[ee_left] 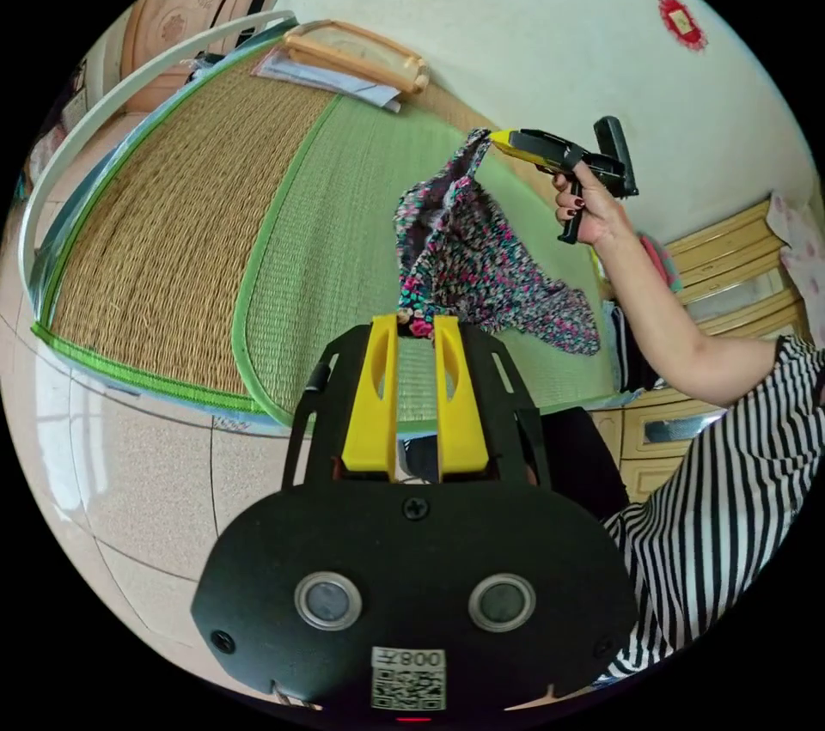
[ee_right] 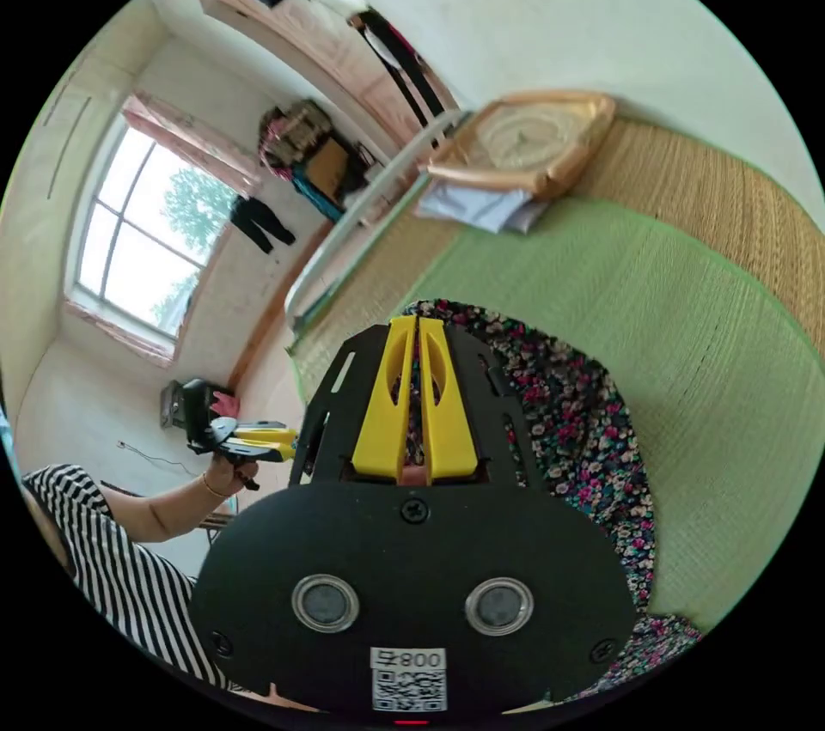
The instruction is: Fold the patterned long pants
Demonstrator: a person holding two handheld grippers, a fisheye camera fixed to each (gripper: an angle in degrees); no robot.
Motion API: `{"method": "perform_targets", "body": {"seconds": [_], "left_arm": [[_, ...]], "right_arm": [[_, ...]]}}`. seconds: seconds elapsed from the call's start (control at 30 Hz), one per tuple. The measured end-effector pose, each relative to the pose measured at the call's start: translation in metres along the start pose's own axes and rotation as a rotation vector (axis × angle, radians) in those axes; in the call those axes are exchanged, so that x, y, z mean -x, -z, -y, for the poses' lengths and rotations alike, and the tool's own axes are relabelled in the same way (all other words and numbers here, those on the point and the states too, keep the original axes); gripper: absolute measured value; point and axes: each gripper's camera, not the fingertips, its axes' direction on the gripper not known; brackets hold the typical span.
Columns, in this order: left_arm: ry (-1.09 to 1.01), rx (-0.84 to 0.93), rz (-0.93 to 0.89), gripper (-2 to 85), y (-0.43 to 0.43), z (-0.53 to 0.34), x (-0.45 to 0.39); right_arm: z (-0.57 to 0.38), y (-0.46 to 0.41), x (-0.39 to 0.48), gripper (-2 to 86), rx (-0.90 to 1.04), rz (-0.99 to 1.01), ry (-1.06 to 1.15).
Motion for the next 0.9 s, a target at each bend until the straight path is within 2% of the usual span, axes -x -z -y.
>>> {"method": "perform_targets", "body": {"seconds": [0.07, 0.17, 0.27, 0.37, 0.43, 0.53, 0.7, 0.77, 0.9], "left_arm": [[-0.036, -0.052, -0.070, 7.2, 0.014, 0.004, -0.003], [-0.052, -0.060, -0.072, 7.2, 0.021, 0.012, -0.003], [-0.004, -0.024, 0.012, 7.3, 0.015, 0.014, 0.008], [0.096, 0.059, 0.018, 7.4, -0.004, 0.011, 0.028], [0.116, 0.074, 0.007, 7.4, -0.008, 0.008, 0.029], [0.102, 0.007, 0.073, 7.6, 0.001, 0.002, 0.014], [0.008, -0.068, 0.056, 8.5, 0.005, 0.003, -0.024], [-0.101, -0.032, 0.004, 8.9, -0.010, 0.010, -0.055], [-0.272, 0.077, -0.052, 9.3, -0.050, 0.031, -0.104]], "right_arm": [[0.012, 0.035, 0.021, 0.4, -0.088, 0.009, 0.069], [0.037, 0.038, 0.044, 0.4, -0.116, -0.031, 0.151], [0.070, -0.003, 0.046, 0.8, 0.026, -0.078, 0.163], [0.077, -0.036, 0.029, 0.3, 0.182, -0.079, 0.117], [0.061, -0.023, 0.022, 0.3, 0.171, -0.079, 0.136], [0.013, 0.029, -0.003, 1.3, 0.144, -0.183, 0.122], [-0.090, 0.143, -0.083, 4.7, 0.130, -0.415, -0.166], [-0.142, 0.197, -0.116, 5.6, 0.089, -0.489, -0.363], [-0.196, 0.246, -0.149, 6.6, 0.024, -0.502, -0.566]]}}
